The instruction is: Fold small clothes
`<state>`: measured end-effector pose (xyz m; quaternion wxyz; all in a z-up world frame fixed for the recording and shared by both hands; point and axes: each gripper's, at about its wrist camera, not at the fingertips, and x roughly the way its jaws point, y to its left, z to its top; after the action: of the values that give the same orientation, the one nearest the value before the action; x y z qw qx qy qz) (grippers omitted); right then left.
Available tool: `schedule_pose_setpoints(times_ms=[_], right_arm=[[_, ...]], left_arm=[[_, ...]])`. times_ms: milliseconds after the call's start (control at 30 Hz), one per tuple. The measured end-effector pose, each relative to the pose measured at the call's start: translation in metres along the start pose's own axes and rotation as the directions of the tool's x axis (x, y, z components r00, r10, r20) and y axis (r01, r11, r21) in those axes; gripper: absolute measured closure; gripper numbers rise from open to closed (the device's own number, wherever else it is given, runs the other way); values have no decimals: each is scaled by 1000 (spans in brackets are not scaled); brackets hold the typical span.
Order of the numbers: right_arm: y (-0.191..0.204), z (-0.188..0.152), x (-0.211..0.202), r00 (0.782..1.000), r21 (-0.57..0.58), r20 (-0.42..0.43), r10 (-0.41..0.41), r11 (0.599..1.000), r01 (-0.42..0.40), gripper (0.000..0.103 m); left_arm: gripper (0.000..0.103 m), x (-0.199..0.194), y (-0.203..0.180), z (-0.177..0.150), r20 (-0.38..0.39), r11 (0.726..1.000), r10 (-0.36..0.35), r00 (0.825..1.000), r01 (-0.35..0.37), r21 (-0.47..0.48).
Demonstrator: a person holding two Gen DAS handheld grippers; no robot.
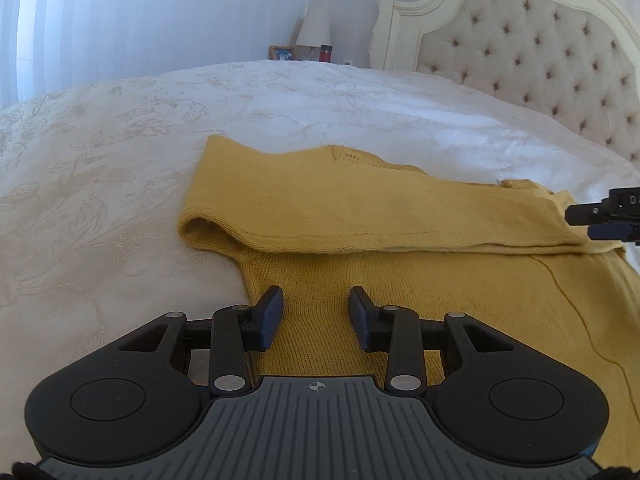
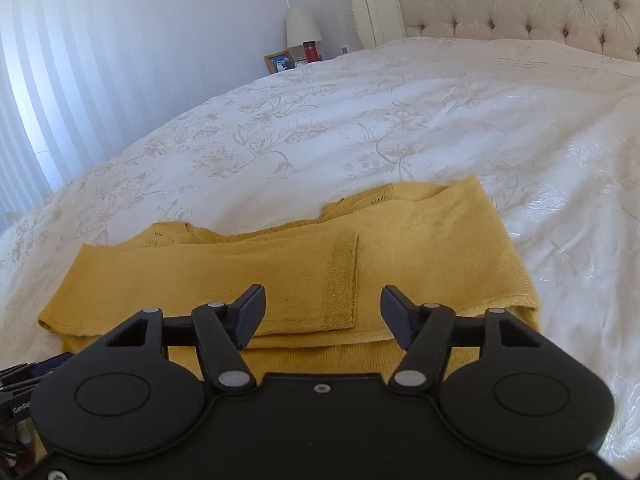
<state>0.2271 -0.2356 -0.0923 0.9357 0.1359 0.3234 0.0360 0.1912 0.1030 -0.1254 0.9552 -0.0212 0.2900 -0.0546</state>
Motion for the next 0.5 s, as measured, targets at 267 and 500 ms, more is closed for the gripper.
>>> schedule_pose_setpoints(times_ms=[267, 500], right_arm=[[-7, -1, 31, 996, 119, -87, 32, 993, -21, 85], [1, 43, -11, 998, 14, -11, 57, 998, -56, 88]], left_arm=[[67, -1, 2, -2, 7, 999, -21, 1000, 22, -37], [67, 0, 5, -2, 6, 999, -24, 1000, 24, -43]])
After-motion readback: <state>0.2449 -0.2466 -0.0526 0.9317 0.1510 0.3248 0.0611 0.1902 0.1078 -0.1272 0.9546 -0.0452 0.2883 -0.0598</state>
